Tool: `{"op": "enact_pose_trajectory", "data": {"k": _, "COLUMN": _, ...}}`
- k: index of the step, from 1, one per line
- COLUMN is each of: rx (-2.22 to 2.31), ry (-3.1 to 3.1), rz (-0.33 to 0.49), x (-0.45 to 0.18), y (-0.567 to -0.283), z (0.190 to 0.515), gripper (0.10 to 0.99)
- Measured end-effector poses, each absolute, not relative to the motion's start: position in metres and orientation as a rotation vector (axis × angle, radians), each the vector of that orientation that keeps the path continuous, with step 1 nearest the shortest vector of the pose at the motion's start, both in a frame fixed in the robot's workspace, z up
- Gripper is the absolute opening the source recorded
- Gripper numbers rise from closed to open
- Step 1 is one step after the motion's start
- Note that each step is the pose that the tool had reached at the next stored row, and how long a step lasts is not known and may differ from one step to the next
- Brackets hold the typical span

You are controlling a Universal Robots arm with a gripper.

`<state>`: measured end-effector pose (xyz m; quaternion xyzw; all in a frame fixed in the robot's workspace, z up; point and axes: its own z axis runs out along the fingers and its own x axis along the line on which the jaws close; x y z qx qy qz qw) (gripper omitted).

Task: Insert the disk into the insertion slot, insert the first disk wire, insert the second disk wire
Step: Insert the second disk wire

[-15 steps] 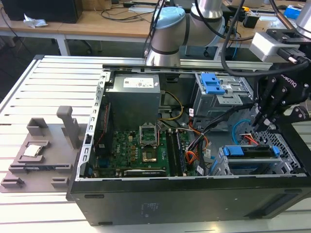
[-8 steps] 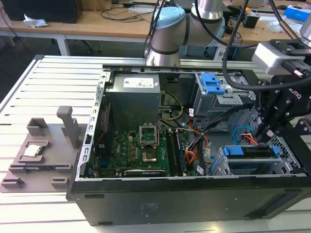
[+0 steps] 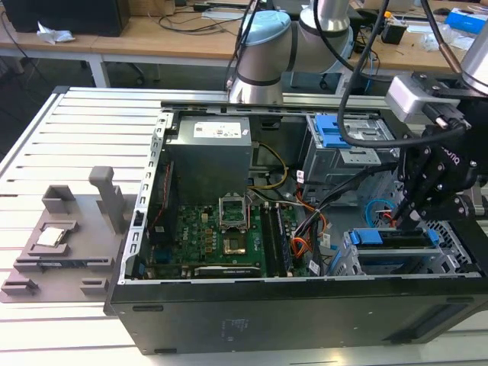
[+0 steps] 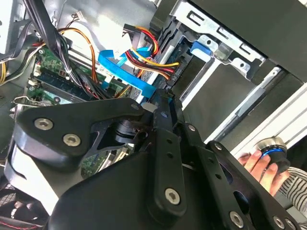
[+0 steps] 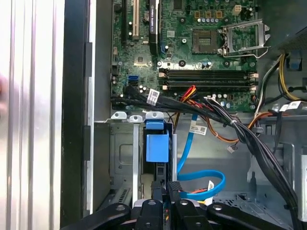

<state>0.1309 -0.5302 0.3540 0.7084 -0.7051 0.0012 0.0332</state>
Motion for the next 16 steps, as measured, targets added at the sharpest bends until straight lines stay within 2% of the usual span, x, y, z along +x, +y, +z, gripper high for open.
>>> {"op": "enact_pose_trajectory", "data": {"k": 16, "rx": 2.180, "ry": -2.170, "rz": 0.002, "x": 0.131, "y": -0.530, "z": 0.341, "gripper": 0.161}}
